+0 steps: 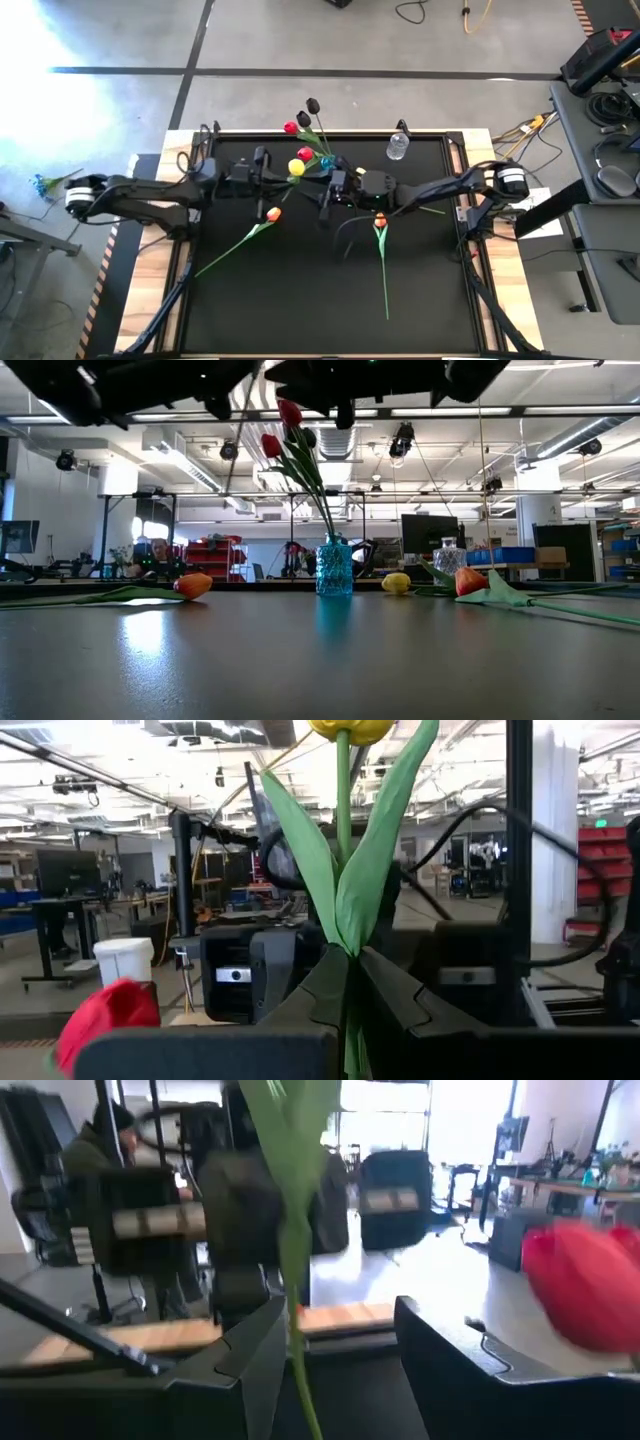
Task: Sort flowers into vase by color
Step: Put the left yellow flower into the transparent vase
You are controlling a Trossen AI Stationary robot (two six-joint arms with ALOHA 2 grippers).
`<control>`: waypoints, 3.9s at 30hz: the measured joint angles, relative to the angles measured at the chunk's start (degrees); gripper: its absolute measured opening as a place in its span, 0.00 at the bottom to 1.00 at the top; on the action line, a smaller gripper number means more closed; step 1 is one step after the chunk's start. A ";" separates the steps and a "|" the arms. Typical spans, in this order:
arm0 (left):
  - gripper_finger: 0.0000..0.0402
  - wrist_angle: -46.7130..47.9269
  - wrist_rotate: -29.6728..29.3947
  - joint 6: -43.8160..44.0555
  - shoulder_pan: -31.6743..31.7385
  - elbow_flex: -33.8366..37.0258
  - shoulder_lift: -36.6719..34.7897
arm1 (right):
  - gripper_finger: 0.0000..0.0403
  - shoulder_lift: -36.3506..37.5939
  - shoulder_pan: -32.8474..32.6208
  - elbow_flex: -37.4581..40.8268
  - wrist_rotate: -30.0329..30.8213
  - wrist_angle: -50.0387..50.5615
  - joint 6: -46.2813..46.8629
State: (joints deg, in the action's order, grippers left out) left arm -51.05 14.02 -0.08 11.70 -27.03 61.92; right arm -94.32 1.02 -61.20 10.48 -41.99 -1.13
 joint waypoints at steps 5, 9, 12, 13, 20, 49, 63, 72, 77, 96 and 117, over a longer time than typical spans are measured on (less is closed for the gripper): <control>0.00 -1.54 0.09 -1.40 -0.33 -3.12 5.02 | 0.44 0.73 0.00 -0.51 -0.04 0.26 -0.26; 0.00 -3.23 0.57 -1.79 -0.31 -4.19 6.77 | 0.42 0.90 0.00 -0.49 -0.16 0.17 -0.35; 0.00 -3.73 1.55 -1.79 -0.33 -4.52 7.61 | 0.37 0.79 0.00 -0.45 -0.43 0.19 -0.14; 0.00 -3.86 1.55 -1.79 -0.36 -4.66 7.80 | 0.34 0.79 0.02 -0.45 -0.48 0.15 -0.15; 0.02 -4.48 1.20 -0.86 -0.35 -4.76 8.53 | 0.08 0.82 -0.02 -0.45 -1.36 0.72 -1.87; 0.47 -7.20 -11.00 -0.88 -0.24 5.54 8.25 | 0.03 40.52 9.58 16.39 28.73 26.74 -13.40; 0.47 -7.31 -12.15 0.64 -0.26 5.27 8.25 | 0.03 42.31 31.74 27.16 19.04 16.81 -10.13; 0.47 -7.21 -12.15 0.64 -0.26 4.68 8.26 | 0.03 40.81 34.18 27.64 16.51 15.91 -4.91; 0.47 -6.82 -12.15 0.64 -0.26 4.68 8.27 | 0.03 40.81 34.18 27.79 16.50 15.94 -3.98; 0.47 -4.81 -12.13 0.67 -0.26 4.68 8.27 | 0.03 39.86 34.27 32.16 18.33 15.90 -0.90; 0.47 -1.34 -12.13 1.25 -0.26 4.68 8.30 | 0.31 33.78 34.27 30.63 21.22 18.03 -2.24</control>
State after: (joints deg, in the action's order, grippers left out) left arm -52.39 1.89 1.17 11.44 -22.35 70.22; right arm -60.54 35.29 -30.57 31.70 -23.96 -3.37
